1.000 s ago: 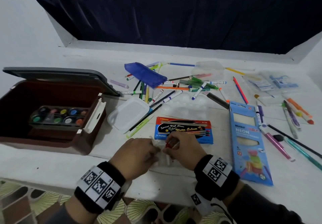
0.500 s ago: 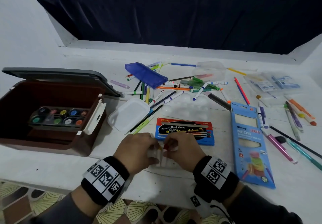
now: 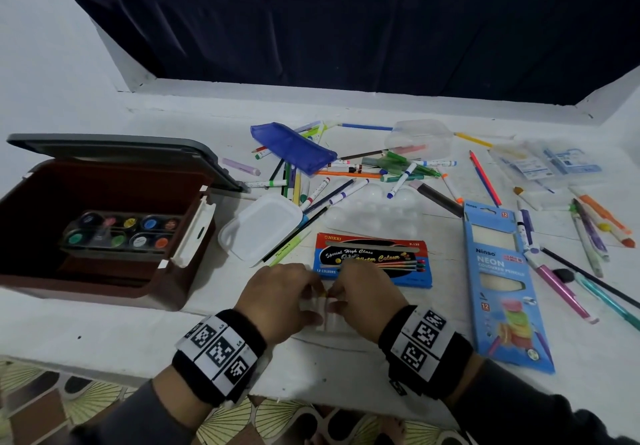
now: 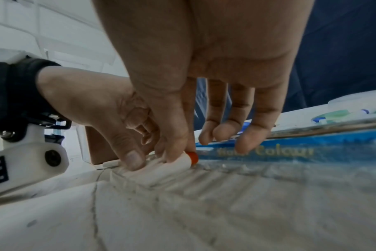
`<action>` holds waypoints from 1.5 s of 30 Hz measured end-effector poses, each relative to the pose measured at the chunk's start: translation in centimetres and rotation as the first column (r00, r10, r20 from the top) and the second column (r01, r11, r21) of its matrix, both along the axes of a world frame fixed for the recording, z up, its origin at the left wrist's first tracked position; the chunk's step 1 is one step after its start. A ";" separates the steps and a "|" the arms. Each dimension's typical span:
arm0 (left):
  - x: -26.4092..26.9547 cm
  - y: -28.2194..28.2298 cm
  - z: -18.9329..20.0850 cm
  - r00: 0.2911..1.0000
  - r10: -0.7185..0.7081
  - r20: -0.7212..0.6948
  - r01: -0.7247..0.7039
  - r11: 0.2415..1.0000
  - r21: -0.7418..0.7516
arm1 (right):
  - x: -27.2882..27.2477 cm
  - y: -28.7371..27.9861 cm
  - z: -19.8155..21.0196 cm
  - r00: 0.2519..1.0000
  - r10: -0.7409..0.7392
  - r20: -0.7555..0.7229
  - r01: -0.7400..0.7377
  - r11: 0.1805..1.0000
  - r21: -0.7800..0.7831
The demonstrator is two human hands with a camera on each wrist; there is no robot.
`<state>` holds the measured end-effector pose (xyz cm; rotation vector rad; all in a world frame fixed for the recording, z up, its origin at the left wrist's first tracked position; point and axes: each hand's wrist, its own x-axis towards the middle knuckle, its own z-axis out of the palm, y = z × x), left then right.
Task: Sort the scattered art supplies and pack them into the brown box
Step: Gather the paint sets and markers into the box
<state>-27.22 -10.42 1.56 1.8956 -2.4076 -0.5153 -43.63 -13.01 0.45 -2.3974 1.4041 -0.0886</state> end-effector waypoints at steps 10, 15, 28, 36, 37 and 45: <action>0.3 -0.3 0.0 0.999 -0.031 -0.038 0.031 1.000 -0.003 | -1.1 0.0 0.7 0.997 0.071 -0.018 -0.072 0.994 -0.079; 1.1 -3.1 1.8 0.974 0.099 -0.202 -0.119 0.989 -0.086 | -2.4 -0.6 0.9 0.995 0.057 0.084 -0.052 0.997 -0.065; 0.9 -17.9 1.7 0.938 0.300 0.174 -0.286 0.953 -0.104 | -7.1 -8.0 3.6 0.956 -0.119 0.269 0.179 0.960 -0.214; 1.0 -19.1 1.7 0.888 0.346 0.303 -0.348 0.936 -0.048 | -6.6 -15.7 5.0 0.984 -0.056 0.169 0.093 0.971 -0.221; 0.9 -19.1 1.9 0.887 0.344 0.307 -0.350 0.936 -0.038 | -6.3 -16.9 5.0 0.987 -0.039 0.155 0.073 0.973 -0.218; 0.4 -19.5 2.0 0.889 0.358 0.284 -0.367 0.930 -0.024 | -2.2 -26.3 3.6 0.995 0.053 -0.081 -0.063 0.989 -0.135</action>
